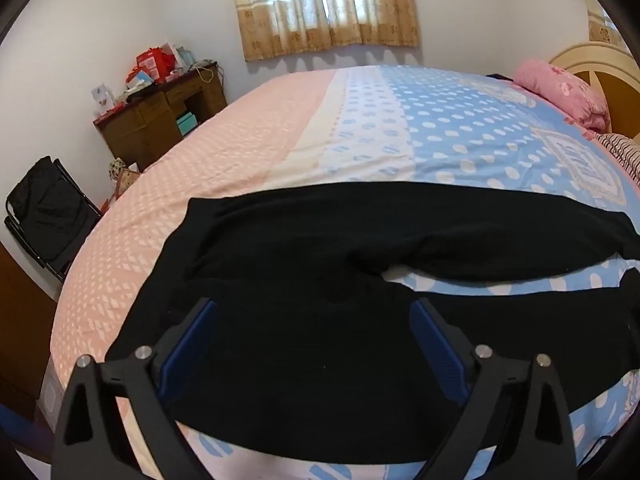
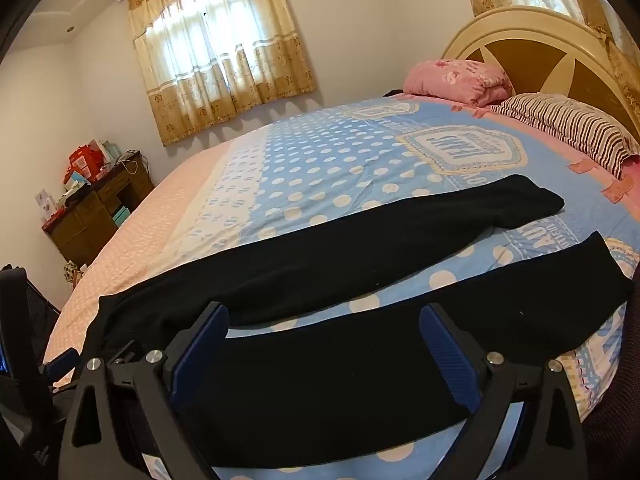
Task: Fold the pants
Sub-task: 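Position both grippers over the waistband of the black pants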
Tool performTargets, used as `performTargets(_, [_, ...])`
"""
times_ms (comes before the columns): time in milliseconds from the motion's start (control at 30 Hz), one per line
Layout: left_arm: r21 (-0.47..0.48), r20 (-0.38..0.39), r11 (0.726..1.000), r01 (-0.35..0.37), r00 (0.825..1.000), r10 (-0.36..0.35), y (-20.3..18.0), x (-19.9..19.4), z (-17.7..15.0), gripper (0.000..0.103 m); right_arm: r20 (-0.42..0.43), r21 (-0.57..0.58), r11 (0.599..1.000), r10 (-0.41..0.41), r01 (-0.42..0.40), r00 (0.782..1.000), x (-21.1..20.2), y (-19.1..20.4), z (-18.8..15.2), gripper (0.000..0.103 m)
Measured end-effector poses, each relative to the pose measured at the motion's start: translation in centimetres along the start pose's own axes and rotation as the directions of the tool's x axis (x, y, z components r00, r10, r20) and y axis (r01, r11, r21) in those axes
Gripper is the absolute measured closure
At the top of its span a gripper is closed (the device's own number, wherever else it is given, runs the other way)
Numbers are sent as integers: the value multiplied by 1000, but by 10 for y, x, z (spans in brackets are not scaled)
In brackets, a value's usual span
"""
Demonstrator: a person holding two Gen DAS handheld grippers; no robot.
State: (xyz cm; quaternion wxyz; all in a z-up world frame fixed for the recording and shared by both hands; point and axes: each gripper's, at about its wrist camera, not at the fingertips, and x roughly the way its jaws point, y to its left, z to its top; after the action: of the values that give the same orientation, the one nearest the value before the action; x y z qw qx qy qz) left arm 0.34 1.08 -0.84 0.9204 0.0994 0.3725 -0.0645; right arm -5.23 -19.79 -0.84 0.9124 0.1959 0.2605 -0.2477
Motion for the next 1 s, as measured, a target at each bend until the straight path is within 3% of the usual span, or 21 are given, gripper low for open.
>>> performTargets(200, [11,2,1000,-22,1000,22,1,3,0,5,-4,2,1000,1,-1,1000,1,-1,-1,5])
performTargets(1000, [-3,-12,1000,-3,1000,3,-1,1,0,4,-32,3,1000,0,0,999,6,-1,-4,5])
